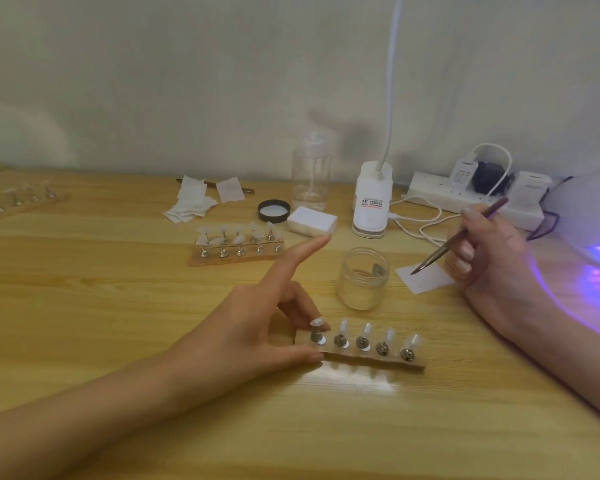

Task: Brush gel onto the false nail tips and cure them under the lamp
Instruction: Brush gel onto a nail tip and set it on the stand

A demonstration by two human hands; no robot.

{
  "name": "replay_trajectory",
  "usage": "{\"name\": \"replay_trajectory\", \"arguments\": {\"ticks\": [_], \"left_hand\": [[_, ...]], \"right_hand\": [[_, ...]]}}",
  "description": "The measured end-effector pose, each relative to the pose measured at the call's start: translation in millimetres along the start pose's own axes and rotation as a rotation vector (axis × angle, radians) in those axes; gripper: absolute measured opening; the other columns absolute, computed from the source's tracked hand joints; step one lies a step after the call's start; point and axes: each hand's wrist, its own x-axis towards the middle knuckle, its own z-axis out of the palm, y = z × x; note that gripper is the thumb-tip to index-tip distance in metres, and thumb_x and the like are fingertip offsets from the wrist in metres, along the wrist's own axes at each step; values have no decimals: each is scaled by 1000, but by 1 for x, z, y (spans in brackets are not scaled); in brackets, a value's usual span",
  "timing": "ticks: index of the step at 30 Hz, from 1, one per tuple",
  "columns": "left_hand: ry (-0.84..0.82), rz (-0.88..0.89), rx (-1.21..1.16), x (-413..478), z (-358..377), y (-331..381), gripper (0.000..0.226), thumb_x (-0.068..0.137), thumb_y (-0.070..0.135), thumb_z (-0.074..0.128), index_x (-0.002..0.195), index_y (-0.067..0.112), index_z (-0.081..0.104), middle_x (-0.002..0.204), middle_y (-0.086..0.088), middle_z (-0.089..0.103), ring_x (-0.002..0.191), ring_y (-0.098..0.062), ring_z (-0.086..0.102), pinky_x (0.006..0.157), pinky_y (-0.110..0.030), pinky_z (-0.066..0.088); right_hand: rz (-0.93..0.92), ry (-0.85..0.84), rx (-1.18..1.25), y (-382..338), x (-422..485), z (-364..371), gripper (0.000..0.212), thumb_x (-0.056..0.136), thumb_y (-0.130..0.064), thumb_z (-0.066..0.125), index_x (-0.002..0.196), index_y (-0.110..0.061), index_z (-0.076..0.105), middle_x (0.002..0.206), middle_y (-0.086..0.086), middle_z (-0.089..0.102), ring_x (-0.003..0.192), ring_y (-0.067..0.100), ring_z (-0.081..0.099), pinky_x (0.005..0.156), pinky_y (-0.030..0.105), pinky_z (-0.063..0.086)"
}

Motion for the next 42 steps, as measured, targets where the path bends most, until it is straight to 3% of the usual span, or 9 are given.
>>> {"name": "replay_trajectory", "arguments": {"ticks": [6, 11, 15, 18, 22, 27, 30, 37, 42], "left_hand": [[5, -3, -2, -6, -12, 2, 104, 71, 47, 81, 149, 59, 14, 120, 29, 65, 109, 1, 65, 87, -5, 41], [19, 13, -50, -1, -11, 1, 88, 84, 18, 79, 149, 48, 28, 96, 15, 75, 97, -11, 72, 77, -19, 50], [16, 23, -5, 3, -11, 1, 90, 84, 14, 80, 148, 52, 29, 90, 17, 74, 90, -12, 72, 75, -21, 49], [17, 73, 69, 2, -11, 5, 83, 84, 31, 75, 148, 53, 27, 91, 23, 72, 100, -3, 68, 86, -8, 41], [31, 136, 157, -1, -12, 13, 76, 84, 46, 63, 150, 53, 27, 91, 26, 67, 102, 1, 65, 97, -11, 41], [137, 120, -112, 16, -22, 19, 78, 84, 21, 76, 150, 34, 36, 87, 10, 72, 85, -13, 73, 75, -17, 52], [168, 134, -270, 37, -30, 26, 77, 83, 16, 74, 149, 28, 37, 89, 3, 71, 79, -18, 75, 73, -21, 55], [310, 17, -519, 72, -12, 20, 65, 87, 2, 75, 142, 20, 46, 83, 7, 70, 76, -8, 72, 62, -15, 50], [351, -12, -580, 72, -2, 0, 58, 90, 1, 71, 139, 19, 47, 94, -1, 74, 87, -19, 76, 65, -21, 55]], "right_hand": [[-81, -182, -155, -2, -6, 5, 10, 94, -29, 53, 89, -20, 54, 68, -2, 60, 61, 12, 57, 53, 22, 49], [-194, -246, -409, -10, -9, 21, 15, 96, -31, 56, 89, -17, 53, 73, 1, 64, 67, 15, 62, 54, 27, 54], [-201, -296, -489, -9, -12, 27, 9, 96, -22, 52, 90, -16, 49, 73, -2, 59, 68, 13, 60, 52, 29, 54], [-168, -318, -484, -6, -14, 29, 12, 94, -24, 50, 90, -13, 46, 73, 0, 57, 68, 12, 58, 51, 30, 54], [-154, -324, -476, -2, -16, 30, 14, 94, -24, 52, 90, -12, 46, 74, 2, 56, 68, 12, 57, 52, 29, 54], [-150, -345, -459, 2, -17, 30, 14, 92, -24, 54, 91, -12, 47, 72, 2, 55, 67, 12, 57, 51, 28, 53], [-153, -350, -448, 4, -18, 30, 13, 92, -24, 55, 91, -13, 47, 70, -1, 56, 67, 11, 57, 50, 28, 53], [-146, -216, -309, 4, -14, 25, 13, 89, -28, 64, 84, -21, 54, 69, -2, 58, 63, 11, 58, 49, 24, 50], [-97, -78, -181, 4, -7, 15, 14, 79, -36, 71, 75, -29, 60, 62, -6, 58, 56, 8, 54, 48, 20, 46]]}}
